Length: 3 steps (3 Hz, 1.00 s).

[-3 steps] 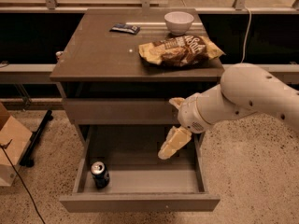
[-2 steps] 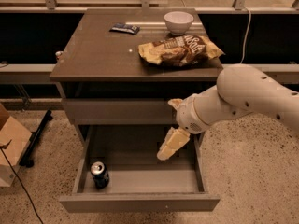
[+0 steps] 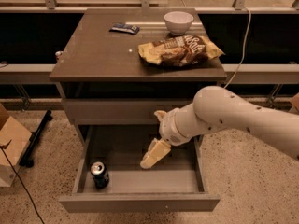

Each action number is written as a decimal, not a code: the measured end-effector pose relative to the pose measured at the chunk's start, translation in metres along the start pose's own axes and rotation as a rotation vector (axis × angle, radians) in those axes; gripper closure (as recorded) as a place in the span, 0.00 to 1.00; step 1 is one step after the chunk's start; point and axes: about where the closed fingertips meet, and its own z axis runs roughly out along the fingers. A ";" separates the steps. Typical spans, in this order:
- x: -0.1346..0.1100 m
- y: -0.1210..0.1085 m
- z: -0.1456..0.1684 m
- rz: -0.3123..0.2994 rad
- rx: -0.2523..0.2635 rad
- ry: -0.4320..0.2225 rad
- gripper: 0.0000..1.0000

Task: Pick pepsi can from middle drawer and place on counter

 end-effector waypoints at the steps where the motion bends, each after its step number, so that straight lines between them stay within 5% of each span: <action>1: 0.006 0.003 0.052 0.046 -0.004 -0.087 0.00; 2: 0.014 0.003 0.094 0.076 -0.015 -0.144 0.00; 3: 0.014 0.003 0.094 0.076 -0.015 -0.144 0.00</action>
Offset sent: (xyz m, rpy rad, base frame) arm 0.0295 0.0676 -0.1117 0.2260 0.0186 -0.0463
